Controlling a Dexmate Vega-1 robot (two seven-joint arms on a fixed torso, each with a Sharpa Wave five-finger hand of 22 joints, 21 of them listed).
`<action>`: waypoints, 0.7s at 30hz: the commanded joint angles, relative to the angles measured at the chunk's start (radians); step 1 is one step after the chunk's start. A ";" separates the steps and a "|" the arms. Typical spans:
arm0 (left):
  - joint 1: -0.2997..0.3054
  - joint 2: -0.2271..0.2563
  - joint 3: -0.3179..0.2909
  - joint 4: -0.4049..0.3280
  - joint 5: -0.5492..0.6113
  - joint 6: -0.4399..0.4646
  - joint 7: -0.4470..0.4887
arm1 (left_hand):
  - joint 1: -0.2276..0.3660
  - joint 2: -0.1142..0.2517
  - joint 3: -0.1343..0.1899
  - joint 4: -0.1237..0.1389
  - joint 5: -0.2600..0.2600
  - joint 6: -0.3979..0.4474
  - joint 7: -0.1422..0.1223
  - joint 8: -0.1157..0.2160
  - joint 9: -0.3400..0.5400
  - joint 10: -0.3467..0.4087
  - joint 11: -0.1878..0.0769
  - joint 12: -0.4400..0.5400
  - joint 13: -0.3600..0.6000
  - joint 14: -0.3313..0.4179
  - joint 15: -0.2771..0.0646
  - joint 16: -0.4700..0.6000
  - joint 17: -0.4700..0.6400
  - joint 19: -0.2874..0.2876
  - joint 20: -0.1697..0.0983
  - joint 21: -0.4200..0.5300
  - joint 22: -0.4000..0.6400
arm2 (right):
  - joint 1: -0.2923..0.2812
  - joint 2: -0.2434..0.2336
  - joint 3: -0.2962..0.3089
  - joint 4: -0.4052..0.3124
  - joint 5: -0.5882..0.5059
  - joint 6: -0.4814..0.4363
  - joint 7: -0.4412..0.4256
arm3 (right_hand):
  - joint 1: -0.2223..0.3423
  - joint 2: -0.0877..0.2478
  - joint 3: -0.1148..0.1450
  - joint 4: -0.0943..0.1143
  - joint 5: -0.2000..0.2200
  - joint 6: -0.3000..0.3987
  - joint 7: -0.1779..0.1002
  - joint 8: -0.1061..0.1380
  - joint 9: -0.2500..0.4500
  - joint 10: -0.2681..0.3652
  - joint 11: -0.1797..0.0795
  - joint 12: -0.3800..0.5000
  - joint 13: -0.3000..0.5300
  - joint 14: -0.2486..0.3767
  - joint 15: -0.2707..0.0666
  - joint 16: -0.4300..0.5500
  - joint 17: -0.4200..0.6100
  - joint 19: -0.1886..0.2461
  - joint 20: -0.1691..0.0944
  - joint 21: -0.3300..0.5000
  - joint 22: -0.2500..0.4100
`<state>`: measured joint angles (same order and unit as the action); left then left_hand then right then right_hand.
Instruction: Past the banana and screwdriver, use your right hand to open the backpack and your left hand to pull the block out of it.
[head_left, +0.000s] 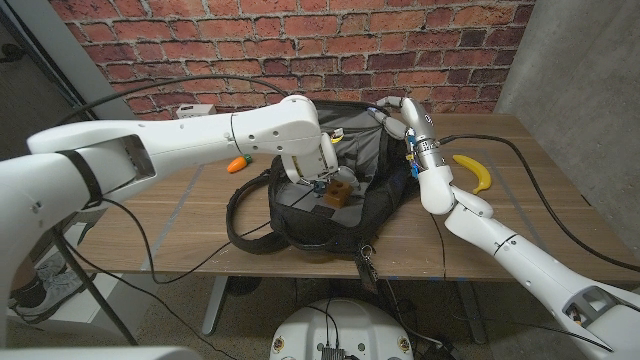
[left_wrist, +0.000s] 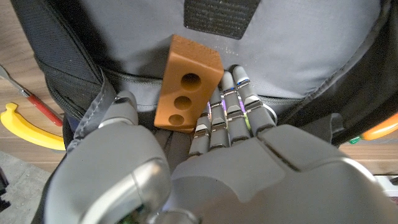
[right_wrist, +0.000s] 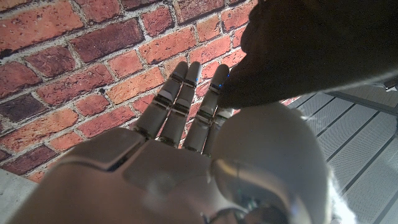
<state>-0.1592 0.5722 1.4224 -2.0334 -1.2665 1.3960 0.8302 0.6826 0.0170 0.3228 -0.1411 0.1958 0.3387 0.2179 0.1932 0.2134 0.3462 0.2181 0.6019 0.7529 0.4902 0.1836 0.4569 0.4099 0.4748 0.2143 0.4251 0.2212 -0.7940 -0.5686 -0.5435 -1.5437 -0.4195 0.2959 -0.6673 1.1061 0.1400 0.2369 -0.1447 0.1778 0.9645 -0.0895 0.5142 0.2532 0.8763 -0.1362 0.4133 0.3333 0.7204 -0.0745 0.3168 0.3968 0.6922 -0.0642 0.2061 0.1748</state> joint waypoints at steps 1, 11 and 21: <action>-0.075 -0.081 0.105 0.085 -0.078 0.000 0.053 | 0.031 0.005 0.014 -0.013 0.004 -0.006 0.001 0.006 0.003 -0.004 -0.002 -0.001 0.016 0.001 0.002 0.004 0.008 -0.003 -0.001 0.002 0.007 | 0.001 0.012 0.004 0.044 0.018 0.048 -0.023 | 0.007 0.015 -0.001 0.000 0.006 0.003 -0.006 0.004 0.002 0.004 0.004 -0.005 0.001 0.010 -0.156 -0.004 0.005 -0.001 -0.099 0.006 0.003; -0.116 -0.089 0.188 0.043 -0.148 0.000 0.287 | 0.458 0.097 0.163 -0.045 0.064 0.230 0.000 0.069 0.073 0.199 -0.111 0.173 0.118 0.234 -0.194 0.181 0.112 0.197 -0.097 0.188 0.055 | -0.003 0.016 0.008 0.040 0.021 0.046 -0.022 | 0.007 0.016 -0.002 0.001 0.006 0.002 -0.006 0.005 0.003 0.000 0.002 -0.007 0.002 0.011 -0.156 -0.004 0.007 -0.002 -0.099 0.006 0.003; -0.067 -0.018 0.156 -0.074 -0.016 0.000 0.287 | 0.551 0.103 0.190 -0.038 0.041 0.376 -0.019 0.128 0.133 0.348 -0.195 0.225 0.100 0.380 -0.278 0.211 0.124 0.275 -0.168 0.288 0.066 | -0.006 0.022 0.004 0.018 0.013 0.028 -0.017 | 0.007 0.016 -0.003 0.001 0.006 0.003 -0.007 0.006 0.002 0.004 0.002 -0.006 0.003 0.013 -0.156 -0.006 0.009 -0.001 -0.099 0.006 0.003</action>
<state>-0.2477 0.5110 1.5767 -2.0239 -1.3547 1.3955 1.0600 1.1332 0.0352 0.5024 -0.1823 0.2395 0.6935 0.2001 0.3112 0.3256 0.6036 0.1023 0.8209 0.8428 0.7725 -0.0146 0.6645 0.5342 0.7348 0.0480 0.7010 0.2831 -0.7971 -0.5536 -0.5375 -1.5104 -0.4013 0.3359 -0.6869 1.1098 0.1414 0.2369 -0.1447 0.1768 0.9621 -0.0872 0.5138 0.2533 0.8763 -0.1362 0.4055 0.3331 0.7239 -0.0710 0.3169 0.4014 0.6922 -0.0642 0.2061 0.1748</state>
